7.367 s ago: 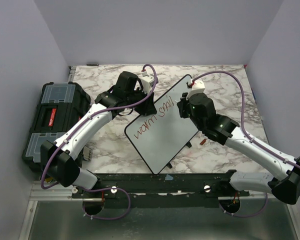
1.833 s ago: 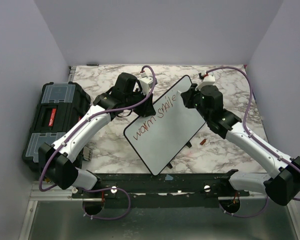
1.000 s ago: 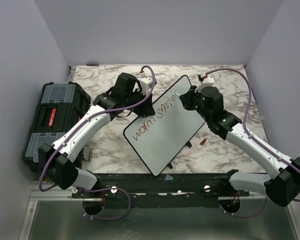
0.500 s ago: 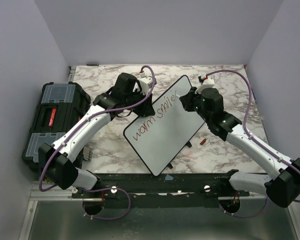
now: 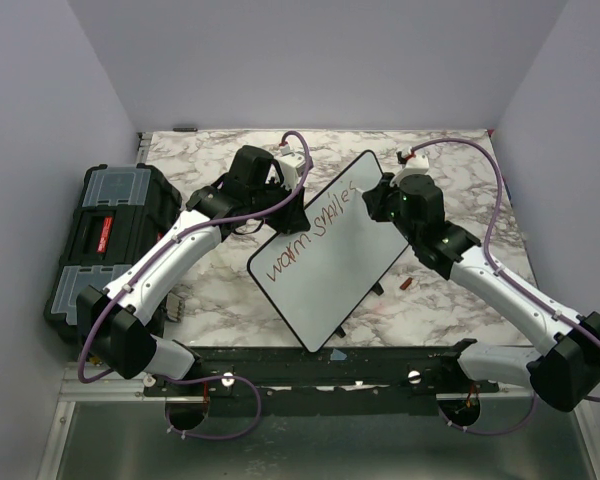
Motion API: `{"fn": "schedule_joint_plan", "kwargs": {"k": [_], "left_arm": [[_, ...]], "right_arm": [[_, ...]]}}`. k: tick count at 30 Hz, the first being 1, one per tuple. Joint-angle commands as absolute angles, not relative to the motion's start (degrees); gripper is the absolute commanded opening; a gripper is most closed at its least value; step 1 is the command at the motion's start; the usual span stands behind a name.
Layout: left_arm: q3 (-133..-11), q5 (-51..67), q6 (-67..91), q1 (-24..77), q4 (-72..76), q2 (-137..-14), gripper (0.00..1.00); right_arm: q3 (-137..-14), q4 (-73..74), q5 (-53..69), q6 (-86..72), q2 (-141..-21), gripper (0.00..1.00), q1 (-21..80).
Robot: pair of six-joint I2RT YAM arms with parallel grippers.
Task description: Write a sentence on the whiteboard
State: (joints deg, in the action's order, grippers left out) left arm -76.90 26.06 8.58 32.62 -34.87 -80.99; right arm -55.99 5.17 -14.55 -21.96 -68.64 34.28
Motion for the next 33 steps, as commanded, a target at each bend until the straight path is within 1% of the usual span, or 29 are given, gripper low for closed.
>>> {"fn": "schedule_joint_plan", "kwargs": {"k": [1, 12, 33], "left_arm": [[-75.67, 26.37, 4.22, 34.0, -37.83, -80.86, 0.0], [-75.76, 26.47, 4.22, 33.98, -37.88, -80.82, 0.0], [-75.72, 25.94, 4.27, 33.98, -37.97, -80.94, 0.0]], "right_arm": [[-56.88, 7.41, -15.47, -21.16, -69.89, 0.01, 33.76], [-55.6, 9.27, -14.88, -20.93, -69.11, 0.01, 33.74], [-56.19, 11.19, -5.33, -20.56, -67.98, 0.01, 33.75]]}}
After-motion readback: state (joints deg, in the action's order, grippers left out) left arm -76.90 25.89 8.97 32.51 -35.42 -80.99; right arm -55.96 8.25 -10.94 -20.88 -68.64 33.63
